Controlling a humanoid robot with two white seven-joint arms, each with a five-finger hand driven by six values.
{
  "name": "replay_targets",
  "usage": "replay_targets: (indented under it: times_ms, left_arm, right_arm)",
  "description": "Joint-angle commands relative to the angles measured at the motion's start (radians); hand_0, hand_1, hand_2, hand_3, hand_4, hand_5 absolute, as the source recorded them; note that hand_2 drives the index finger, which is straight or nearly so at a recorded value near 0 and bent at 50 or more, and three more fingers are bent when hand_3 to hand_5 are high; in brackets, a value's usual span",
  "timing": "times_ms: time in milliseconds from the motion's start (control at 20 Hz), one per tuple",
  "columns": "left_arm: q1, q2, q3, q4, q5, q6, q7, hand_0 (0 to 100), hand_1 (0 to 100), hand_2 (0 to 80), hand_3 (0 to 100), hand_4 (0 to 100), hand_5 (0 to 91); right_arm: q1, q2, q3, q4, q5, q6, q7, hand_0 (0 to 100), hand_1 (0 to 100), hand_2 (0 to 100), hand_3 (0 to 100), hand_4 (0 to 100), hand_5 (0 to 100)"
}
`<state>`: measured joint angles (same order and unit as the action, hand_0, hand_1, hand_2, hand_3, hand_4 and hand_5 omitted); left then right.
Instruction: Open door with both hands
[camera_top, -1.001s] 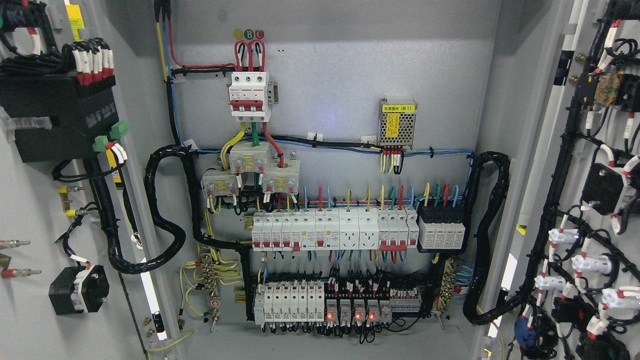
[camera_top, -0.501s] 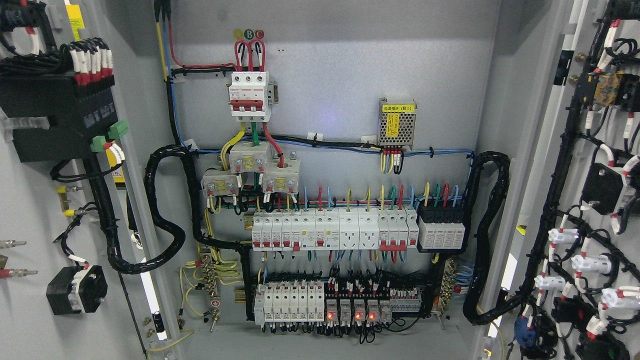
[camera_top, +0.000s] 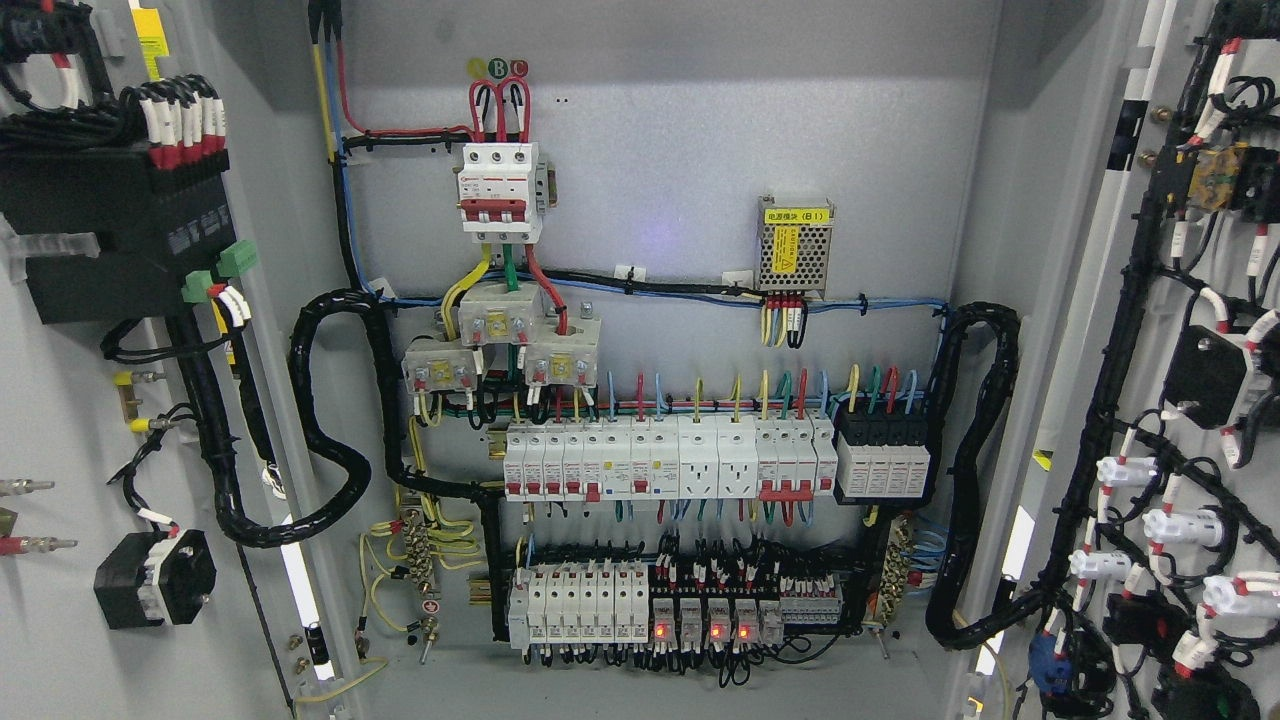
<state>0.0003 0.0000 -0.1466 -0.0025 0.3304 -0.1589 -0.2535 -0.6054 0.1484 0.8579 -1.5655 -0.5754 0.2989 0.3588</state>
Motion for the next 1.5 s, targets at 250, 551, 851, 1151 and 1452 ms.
replay_targets:
  times_ms: [250, 551, 851, 1151, 1452]
  left_arm:
    - [0.050, -0.003, -0.004, -0.304, -0.005, -0.137, -0.004, 12, 56, 0.0, 0, 0, 0.0]
    - [0.171, 0.015, -0.011, -0.721, -0.030, -0.119, -0.177, 12, 56, 0.0, 0, 0, 0.0]
    - [0.375, 0.028, -0.010, -1.225, -0.163, -0.100, -0.176, 12, 56, 0.0, 0, 0, 0.0]
    - [0.440, 0.064, 0.001, -1.585, -0.166, -0.016, -0.174, 12, 56, 0.0, 0, 0, 0.0]
    - [0.494, 0.091, 0.031, -1.754, -0.168, -0.013, -0.173, 12, 56, 0.0, 0, 0, 0.0]
  right_arm:
    - [0.255, -0.216, -0.397, -0.214, 0.008, -0.017, 0.011, 0, 50, 4, 0, 0, 0]
    - [0.522, -0.351, -0.597, -0.379, 0.005, -0.092, 0.014, 0, 50, 4, 0, 0, 0]
    - [0.742, -0.401, -0.781, -0.465, 0.006, -0.202, 0.015, 0, 50, 4, 0, 0, 0]
    - [0.831, -0.440, -0.862, -0.524, 0.020, -0.358, 0.017, 0, 50, 4, 0, 0, 0]
    - [0.851, -0.434, -0.862, -0.525, 0.049, -0.498, 0.017, 0, 50, 4, 0, 0, 0]
